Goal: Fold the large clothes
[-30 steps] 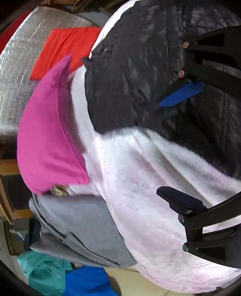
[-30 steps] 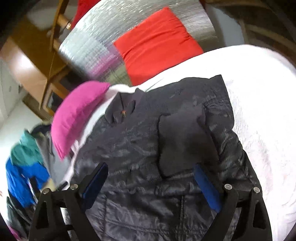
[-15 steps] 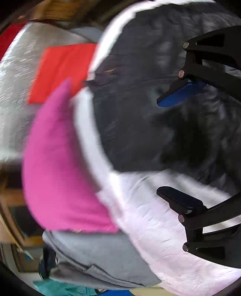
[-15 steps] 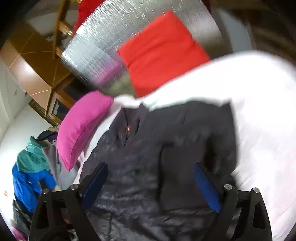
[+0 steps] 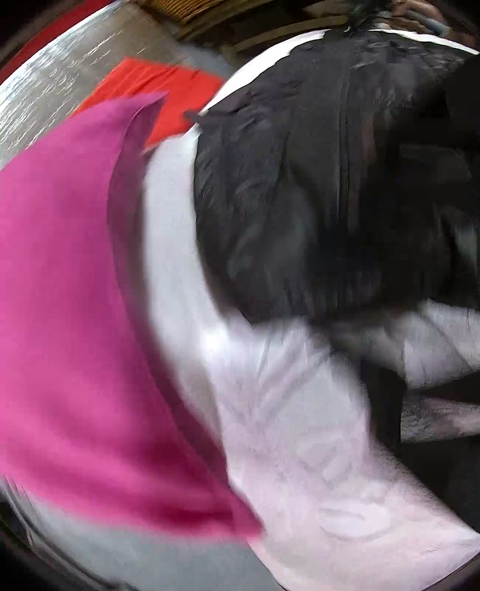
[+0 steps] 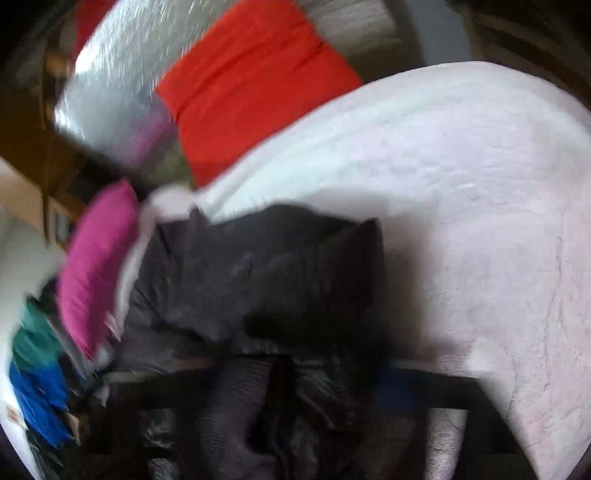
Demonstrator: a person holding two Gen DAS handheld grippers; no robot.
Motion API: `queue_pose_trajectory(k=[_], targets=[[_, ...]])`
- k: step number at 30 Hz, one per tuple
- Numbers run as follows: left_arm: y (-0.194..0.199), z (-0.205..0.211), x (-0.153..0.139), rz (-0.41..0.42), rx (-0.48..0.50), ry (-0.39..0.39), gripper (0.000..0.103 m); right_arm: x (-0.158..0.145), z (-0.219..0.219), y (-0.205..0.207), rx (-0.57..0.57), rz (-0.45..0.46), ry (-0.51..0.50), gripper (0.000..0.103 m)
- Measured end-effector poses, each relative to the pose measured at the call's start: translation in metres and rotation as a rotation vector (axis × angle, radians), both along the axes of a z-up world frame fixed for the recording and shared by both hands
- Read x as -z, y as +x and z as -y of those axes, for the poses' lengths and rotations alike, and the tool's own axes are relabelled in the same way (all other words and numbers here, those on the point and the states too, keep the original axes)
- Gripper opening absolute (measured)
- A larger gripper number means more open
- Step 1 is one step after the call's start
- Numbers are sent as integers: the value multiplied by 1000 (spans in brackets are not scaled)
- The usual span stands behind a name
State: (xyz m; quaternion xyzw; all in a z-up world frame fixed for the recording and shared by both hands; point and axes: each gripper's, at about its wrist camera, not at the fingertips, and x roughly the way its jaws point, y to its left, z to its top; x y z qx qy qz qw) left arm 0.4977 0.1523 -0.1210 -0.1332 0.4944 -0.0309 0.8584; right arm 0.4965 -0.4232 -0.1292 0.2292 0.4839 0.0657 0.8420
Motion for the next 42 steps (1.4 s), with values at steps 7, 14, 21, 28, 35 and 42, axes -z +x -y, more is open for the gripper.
queue_pose_trajectory(k=[7, 14, 21, 28, 35, 42], targets=[[-7, 11, 6, 36, -48, 142, 14, 3, -12, -9, 18, -15, -217, 26], [-42, 14, -45, 147, -66, 193, 57, -61, -16, -53, 95, 151, -228, 78], [-87, 63, -38, 156, 65, 287, 58, -47, -99, -78, -145, 164, -156, 78], [-105, 52, -36, 160, 47, 249, 61, -28, -120, -83, -162, 63, -286, 78], [-176, 5, -43, 132, -32, 192, 62, -55, -105, -174, -89, 167, -166, 79], [-262, -18, -49, 77, -59, 161, 69, -49, -71, -297, 12, 133, -68, 82]])
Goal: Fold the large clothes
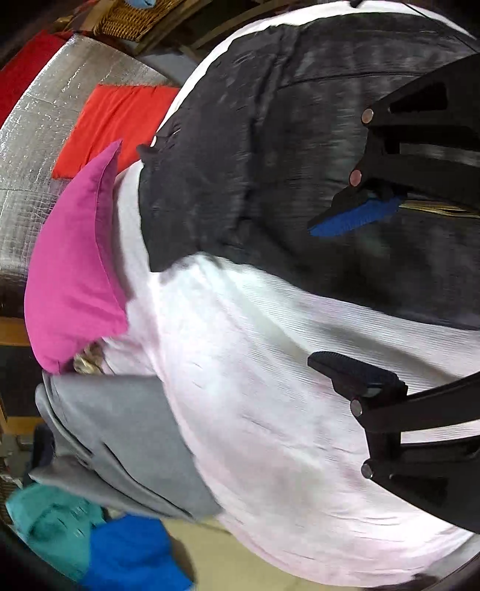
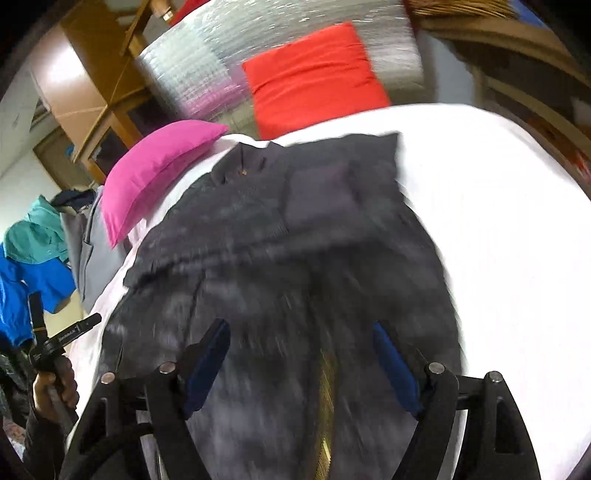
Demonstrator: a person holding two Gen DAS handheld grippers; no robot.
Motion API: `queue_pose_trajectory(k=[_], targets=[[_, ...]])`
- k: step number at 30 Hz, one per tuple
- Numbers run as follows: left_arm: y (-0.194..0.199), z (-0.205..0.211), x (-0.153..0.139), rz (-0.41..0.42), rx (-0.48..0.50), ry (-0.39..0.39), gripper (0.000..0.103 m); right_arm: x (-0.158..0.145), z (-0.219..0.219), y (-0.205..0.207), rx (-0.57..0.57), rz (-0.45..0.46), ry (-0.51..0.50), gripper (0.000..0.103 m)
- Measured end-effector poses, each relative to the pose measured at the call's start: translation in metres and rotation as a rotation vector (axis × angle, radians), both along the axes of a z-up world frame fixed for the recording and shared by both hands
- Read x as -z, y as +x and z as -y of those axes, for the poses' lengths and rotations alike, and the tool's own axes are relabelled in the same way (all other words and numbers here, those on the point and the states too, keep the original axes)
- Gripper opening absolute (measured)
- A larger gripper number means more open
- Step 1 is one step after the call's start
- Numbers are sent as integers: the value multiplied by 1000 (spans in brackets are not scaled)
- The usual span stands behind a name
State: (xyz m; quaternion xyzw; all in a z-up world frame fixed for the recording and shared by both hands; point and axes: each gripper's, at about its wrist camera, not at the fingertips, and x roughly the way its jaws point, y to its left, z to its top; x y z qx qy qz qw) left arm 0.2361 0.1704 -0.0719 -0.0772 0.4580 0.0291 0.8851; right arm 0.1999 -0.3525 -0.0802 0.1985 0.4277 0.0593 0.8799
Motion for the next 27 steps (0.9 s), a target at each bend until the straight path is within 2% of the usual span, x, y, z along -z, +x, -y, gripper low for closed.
queue_pose_trajectory(k=[3, 8, 10, 13, 16, 19, 22, 24, 27], targets=[[-33, -3, 6, -25, -1, -25, 71, 6, 26, -65, 90, 5, 65, 84], [-87, -7, 9, -56, -16, -66, 71, 23, 60, -147, 211, -17, 157, 85], [-100, -6, 5, -52, -6, -75, 71, 26, 68, -166, 240, -23, 183, 85], [-102, -9, -6, -27, 3, -95, 71, 19, 67, -170, 226, -6, 239, 85], [-80, -20, -19, 0, -21, -162, 74, -3, 39, -142, 117, 35, 329, 85], [-28, -32, -30, 31, -14, -232, 76, -18, -8, -95, -18, 53, 406, 85], [29, -40, -30, 24, -23, -257, 77, -24, -74, -24, -141, 39, 501, 85], [76, -44, -23, 15, -11, -290, 77, -22, -128, 39, -208, 21, 535, 85], [142, -49, 0, -41, -22, -333, 77, -7, -187, 111, -259, -39, 584, 85]])
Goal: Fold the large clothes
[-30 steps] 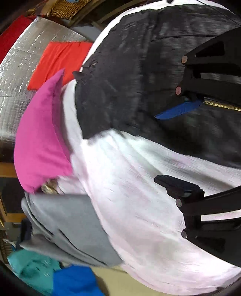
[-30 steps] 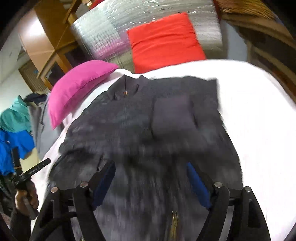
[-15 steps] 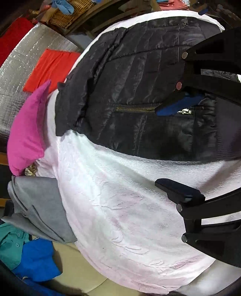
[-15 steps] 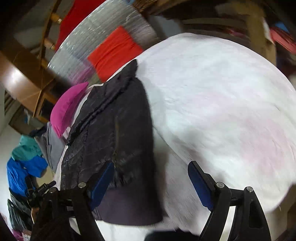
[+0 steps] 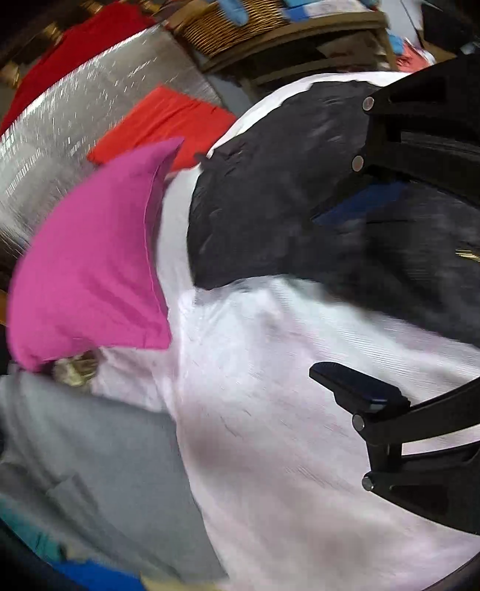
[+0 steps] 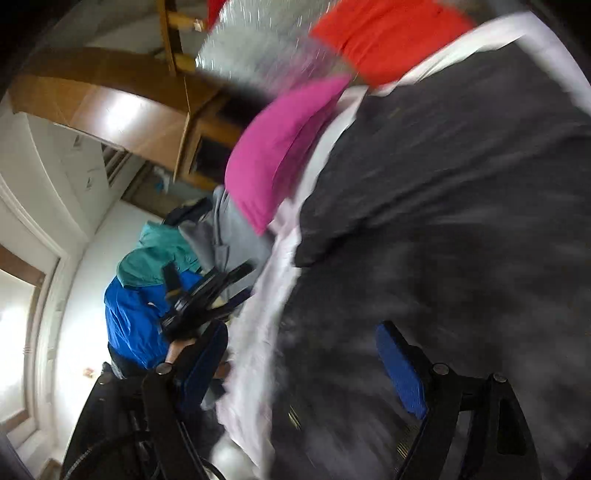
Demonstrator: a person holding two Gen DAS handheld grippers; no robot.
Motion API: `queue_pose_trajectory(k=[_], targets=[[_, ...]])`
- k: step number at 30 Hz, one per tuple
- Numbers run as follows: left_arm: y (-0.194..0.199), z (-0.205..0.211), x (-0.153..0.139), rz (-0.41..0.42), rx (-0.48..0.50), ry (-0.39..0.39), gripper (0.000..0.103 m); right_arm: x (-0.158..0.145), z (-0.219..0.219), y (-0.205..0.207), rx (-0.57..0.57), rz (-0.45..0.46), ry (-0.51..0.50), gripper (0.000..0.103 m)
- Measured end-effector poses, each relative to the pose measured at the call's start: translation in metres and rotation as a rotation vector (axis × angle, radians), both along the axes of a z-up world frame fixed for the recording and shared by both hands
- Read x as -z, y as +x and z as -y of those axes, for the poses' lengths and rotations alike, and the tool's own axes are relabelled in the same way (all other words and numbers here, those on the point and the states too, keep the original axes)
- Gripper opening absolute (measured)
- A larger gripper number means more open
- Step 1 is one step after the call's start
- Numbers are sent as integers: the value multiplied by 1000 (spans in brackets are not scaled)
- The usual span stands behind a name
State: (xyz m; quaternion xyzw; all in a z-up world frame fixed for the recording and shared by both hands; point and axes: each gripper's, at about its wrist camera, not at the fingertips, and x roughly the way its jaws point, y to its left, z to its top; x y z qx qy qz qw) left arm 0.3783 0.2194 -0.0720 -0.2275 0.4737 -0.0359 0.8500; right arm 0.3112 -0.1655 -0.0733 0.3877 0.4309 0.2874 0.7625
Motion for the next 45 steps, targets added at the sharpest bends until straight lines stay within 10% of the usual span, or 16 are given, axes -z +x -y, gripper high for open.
queue_pose_trajectory(k=[9, 11, 13, 14, 22, 26, 30, 36, 39, 45], targets=[[93, 20, 48, -60, 77, -21, 74, 70, -83, 111, 76, -156, 65, 85], [99, 27, 50, -46, 110, -19, 40, 73, -88, 117, 121, -148, 57, 85], [105, 36, 50, -55, 163, -15, 16, 76, -95, 125, 139, -148, 73, 63], [105, 39, 47, -45, 163, 8, 12, 78, -100, 130, 131, -165, 38, 14], [118, 55, 52, -28, 204, 118, 10, 89, -106, 107, -8, -103, -231, 5], [115, 56, 51, -10, 186, 125, 16, 88, -103, 105, -13, -89, -168, 15], [86, 56, 24, 54, 148, 162, 22, 74, -94, 87, -40, -73, -70, 76], [23, 87, -3, 191, 232, 280, 33, 29, -50, 45, -85, 41, -40, 80], [20, 104, 23, 117, 259, 370, 34, 19, 13, 46, 73, 84, -32, 80], [16, 119, 31, 68, 233, 460, 44, 75, 117, 57, 279, -171, 29, 80]])
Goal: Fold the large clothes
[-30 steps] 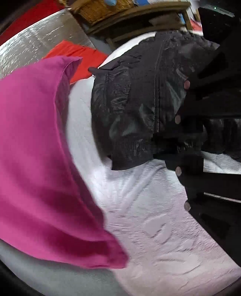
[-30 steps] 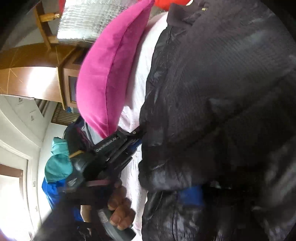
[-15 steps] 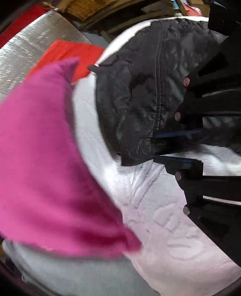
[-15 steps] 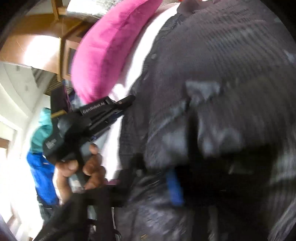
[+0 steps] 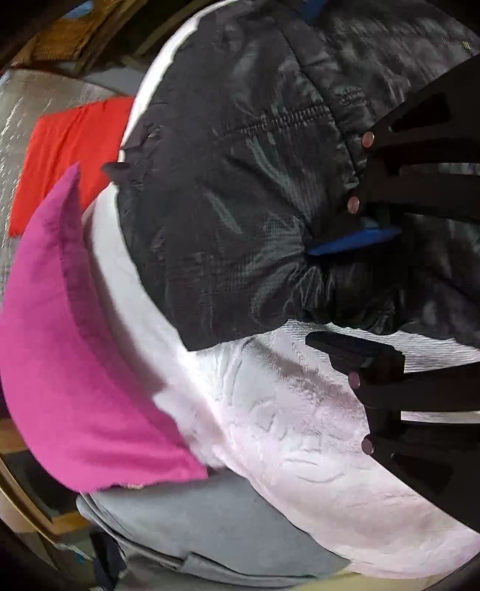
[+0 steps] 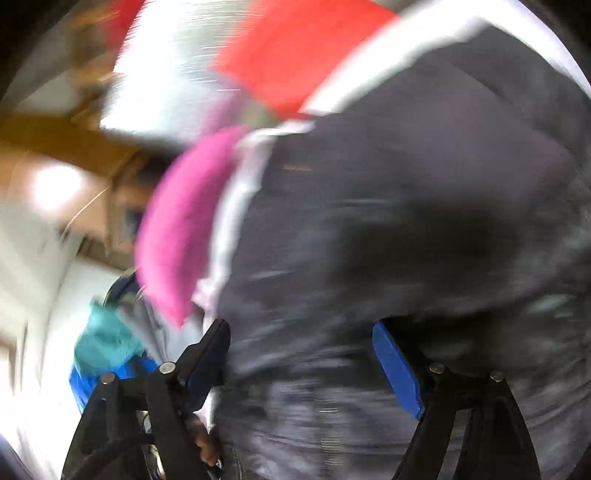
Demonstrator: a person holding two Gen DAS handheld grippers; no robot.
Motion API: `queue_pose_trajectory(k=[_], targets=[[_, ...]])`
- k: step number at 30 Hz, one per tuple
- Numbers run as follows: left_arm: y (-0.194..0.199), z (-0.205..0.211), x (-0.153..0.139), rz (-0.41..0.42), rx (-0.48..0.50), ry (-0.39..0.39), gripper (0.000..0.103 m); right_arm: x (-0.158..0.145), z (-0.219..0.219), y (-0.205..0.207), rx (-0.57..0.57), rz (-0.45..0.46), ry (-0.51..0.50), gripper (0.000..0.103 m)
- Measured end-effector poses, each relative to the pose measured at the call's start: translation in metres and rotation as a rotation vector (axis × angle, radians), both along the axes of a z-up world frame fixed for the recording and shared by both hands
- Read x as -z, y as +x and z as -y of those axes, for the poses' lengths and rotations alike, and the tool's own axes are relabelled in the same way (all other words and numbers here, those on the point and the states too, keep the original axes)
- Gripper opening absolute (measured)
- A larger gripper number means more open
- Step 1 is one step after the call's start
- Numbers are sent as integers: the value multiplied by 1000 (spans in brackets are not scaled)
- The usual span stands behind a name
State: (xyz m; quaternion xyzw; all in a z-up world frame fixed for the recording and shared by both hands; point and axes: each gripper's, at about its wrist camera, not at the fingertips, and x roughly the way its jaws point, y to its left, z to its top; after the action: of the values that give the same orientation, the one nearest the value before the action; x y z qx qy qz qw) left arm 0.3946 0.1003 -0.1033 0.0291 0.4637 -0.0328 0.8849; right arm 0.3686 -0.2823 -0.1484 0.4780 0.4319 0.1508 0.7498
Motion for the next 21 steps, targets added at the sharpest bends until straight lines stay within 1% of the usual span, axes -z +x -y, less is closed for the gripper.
queue_pose_trajectory(k=[1, 2, 3, 4, 5, 6, 7, 8, 9, 10, 11, 12, 13, 14, 15, 16, 17, 19, 21], targets=[[-7, 3, -10, 27, 0, -12, 44, -4, 8, -1, 7, 29, 7, 80], [-11, 5, -18, 55, 3, -19, 47, -18, 18, -6, 10, 94, -6, 81], [-16, 8, -27, 93, 8, -28, 50, -23, 25, -9, 12, 125, -9, 82], [-20, 12, -33, 125, 11, -40, 59, -31, 36, -8, 28, 157, -11, 83], [-20, 18, -32, 141, 14, -44, 64, -33, 44, -3, 51, 157, -18, 84], [-18, 25, -29, 138, 21, -35, 65, -32, 56, 5, 80, 150, -33, 85], [-14, 35, -19, 101, 35, -5, 65, -28, 63, 10, 94, 131, -55, 87], [-10, 43, -9, 47, 40, 25, 65, -15, 76, 15, 107, 61, -75, 86], [-6, 49, 2, 0, 39, 57, 65, -4, 85, 14, 114, 18, -28, 77], [-8, 55, 5, 10, 36, 92, 65, -7, 92, 11, 115, 25, -10, 75], [-10, 59, 0, 37, 32, 105, 65, -17, 95, 3, 99, 66, -15, 76], [-15, 62, -9, 71, 36, 98, 65, -30, 97, -3, 81, 115, -44, 77], [-18, 67, -20, 91, 45, 62, 65, -42, 103, -12, 70, 157, -84, 79], [-21, 71, -27, 101, 46, 38, 65, -52, 113, -16, 78, 178, -136, 82], [-23, 80, -37, 118, 49, -2, 65, -58, 125, -17, 99, 176, -184, 83], [-24, 90, -45, 130, 61, -34, 65, -63, 130, -8, 110, 166, -215, 84], [-26, 109, -51, 137, 95, -71, 66, -63, 147, -6, 123, 149, -256, 84], [-28, 153, -56, 134, 180, -122, 66, -56, 167, 4, 141, 104, -300, 84], [-33, 209, -53, 114, 284, -148, 66, -42, 181, 23, 115, 57, -320, 84]])
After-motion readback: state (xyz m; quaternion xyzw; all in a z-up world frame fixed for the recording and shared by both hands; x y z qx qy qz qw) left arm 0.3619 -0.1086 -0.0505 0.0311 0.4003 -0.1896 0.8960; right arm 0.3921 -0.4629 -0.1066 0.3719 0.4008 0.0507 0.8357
